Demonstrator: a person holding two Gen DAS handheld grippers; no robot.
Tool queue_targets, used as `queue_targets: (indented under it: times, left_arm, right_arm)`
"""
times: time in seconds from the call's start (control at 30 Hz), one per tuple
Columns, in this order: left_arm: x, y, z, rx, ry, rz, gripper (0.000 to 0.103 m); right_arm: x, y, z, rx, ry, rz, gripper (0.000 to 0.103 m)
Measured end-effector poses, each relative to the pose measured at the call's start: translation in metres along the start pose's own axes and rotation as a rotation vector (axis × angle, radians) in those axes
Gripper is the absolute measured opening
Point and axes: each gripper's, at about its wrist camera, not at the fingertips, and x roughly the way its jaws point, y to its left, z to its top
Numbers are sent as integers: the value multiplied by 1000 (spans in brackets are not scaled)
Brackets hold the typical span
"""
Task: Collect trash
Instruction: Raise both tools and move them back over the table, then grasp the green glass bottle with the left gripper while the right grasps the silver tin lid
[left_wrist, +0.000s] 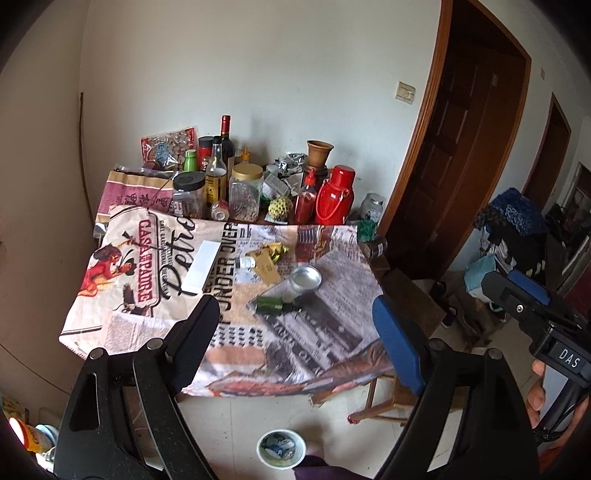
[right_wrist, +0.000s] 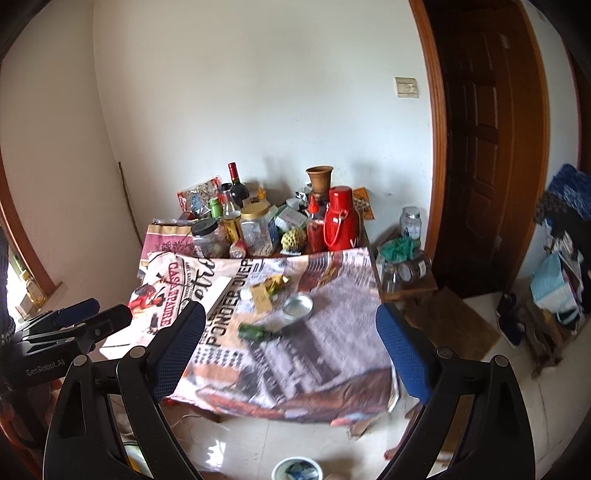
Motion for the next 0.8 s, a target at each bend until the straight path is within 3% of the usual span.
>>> queue_targets:
  times: [0.23, 0.37, 0.53, 0.8]
  left_arm:
    - [46, -17, 27, -37, 7, 39, 84]
    - [69, -16, 33, -47, 41, 50, 84]
    - [101, 0, 39, -36, 96, 57, 84]
    - [157, 43, 65, 19, 168, 4, 84]
  right_arm:
    - [36, -28, 24, -14, 23, 32, 92]
    - [67, -35, 28, -9, 82, 27, 92]
    - [102, -35, 31, 25, 135, 16, 92]
    - [169, -21, 28, 112, 221, -65, 92]
